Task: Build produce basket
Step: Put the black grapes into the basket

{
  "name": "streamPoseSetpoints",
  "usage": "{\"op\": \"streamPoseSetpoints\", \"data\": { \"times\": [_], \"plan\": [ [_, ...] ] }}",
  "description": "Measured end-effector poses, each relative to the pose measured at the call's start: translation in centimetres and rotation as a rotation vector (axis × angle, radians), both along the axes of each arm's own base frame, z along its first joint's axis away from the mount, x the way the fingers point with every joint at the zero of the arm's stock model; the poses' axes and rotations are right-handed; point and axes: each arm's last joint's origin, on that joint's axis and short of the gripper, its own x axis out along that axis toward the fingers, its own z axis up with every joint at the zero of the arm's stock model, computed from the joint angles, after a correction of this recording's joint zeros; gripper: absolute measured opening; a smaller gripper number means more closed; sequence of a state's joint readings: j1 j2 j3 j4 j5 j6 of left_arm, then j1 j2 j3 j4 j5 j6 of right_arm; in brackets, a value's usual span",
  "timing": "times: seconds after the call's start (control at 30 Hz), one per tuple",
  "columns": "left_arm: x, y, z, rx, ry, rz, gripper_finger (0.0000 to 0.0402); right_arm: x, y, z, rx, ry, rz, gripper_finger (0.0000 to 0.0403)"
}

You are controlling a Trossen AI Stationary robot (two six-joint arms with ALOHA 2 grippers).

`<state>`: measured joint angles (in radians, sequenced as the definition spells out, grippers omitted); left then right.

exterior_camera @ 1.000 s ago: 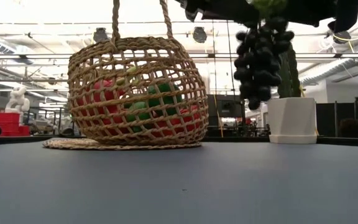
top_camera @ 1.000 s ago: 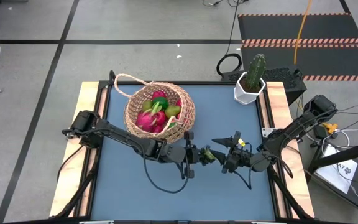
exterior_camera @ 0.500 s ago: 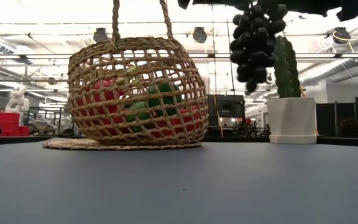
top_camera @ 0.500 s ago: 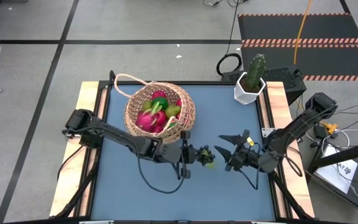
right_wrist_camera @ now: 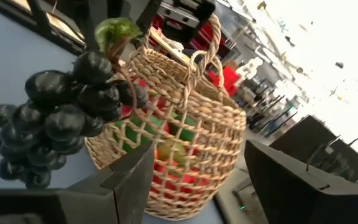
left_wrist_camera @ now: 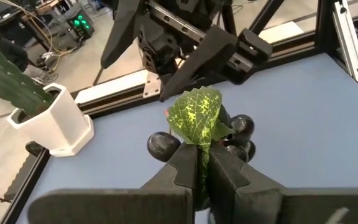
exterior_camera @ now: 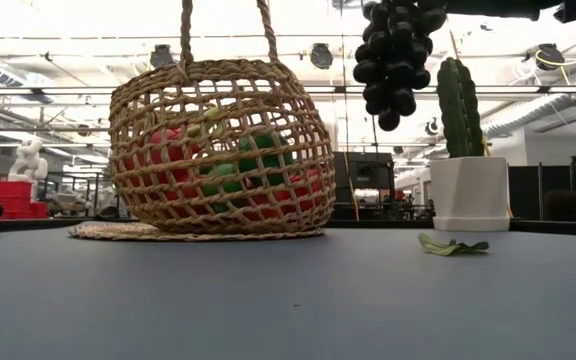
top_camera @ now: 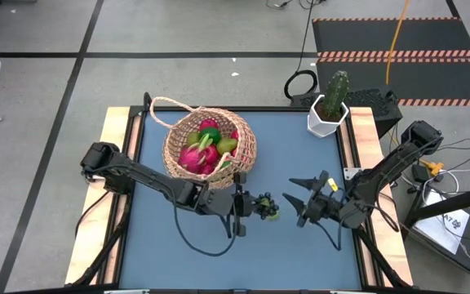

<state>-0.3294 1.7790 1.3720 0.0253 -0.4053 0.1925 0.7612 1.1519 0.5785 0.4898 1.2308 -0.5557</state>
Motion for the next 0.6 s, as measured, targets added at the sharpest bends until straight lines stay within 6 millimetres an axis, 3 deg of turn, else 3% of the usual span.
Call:
{"op": "streamPoseSetpoints", "data": {
  "times": [0.17, 0.4, 0.6],
  "plan": [
    [0.0, 0.0, -0.1, 0.003, 0.008, -0.001, 0.0019, 0.1, -0.2, -0.3, 0.103, -0.037, -0.016, 0.0243],
    [-0.1, 0.0, 0.1, 0.001, 0.005, -0.001, 0.0019, 0.0, -0.2, -0.7, 0.103, -0.021, -0.017, 0.0243],
    [-1.5, 0.0, 1.3, -0.001, 0.034, 0.012, 0.0019, 0.0, -0.2, -0.8, 0.127, -0.029, -0.018, 0.0243]
  ]
}}
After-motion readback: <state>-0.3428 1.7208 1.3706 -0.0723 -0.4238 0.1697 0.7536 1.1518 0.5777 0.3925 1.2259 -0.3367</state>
